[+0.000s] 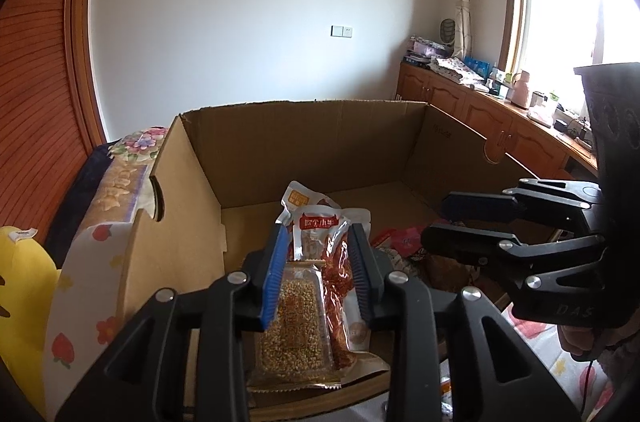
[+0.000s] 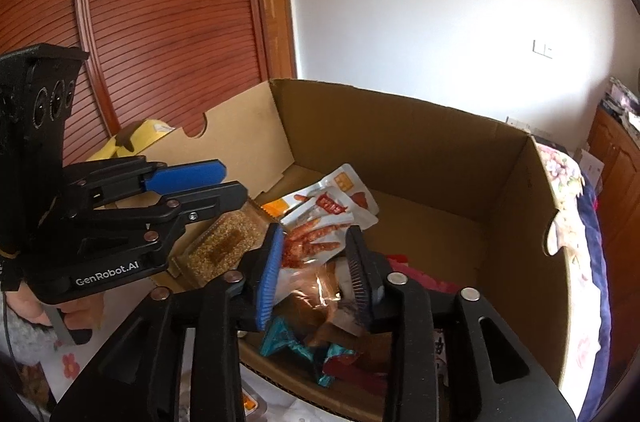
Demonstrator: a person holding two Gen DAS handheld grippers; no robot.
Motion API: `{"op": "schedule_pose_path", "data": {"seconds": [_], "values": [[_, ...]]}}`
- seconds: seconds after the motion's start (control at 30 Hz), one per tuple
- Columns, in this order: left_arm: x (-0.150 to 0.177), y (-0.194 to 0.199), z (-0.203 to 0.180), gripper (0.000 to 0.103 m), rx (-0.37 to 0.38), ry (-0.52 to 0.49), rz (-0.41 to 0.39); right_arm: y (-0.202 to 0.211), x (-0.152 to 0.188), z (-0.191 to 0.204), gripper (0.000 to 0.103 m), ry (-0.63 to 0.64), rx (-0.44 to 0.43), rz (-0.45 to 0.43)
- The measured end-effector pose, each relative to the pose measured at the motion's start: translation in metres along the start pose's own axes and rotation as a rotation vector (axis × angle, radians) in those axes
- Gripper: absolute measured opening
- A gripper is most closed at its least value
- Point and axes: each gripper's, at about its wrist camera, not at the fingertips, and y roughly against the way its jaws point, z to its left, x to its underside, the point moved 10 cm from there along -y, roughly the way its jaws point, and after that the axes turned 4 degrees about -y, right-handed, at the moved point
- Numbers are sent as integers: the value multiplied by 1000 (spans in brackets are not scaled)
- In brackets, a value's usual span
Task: Organize snacks
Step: 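Open both tools to drop the copper and teal packets into the box, then move the right tool to the white bar while the left tool approaches the silver pouch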
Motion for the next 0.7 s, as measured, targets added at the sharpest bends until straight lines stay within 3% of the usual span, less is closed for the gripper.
{"op": "schedule_pose_path", "data": {"seconds": [0.43, 0.7], "values": [[-3, 62, -18, 40, -24, -14, -57, 58, 0, 12, 42, -12, 7, -44], [24, 90, -33, 44, -38, -33, -55, 91, 31, 25, 42, -37, 19, -35]]}}
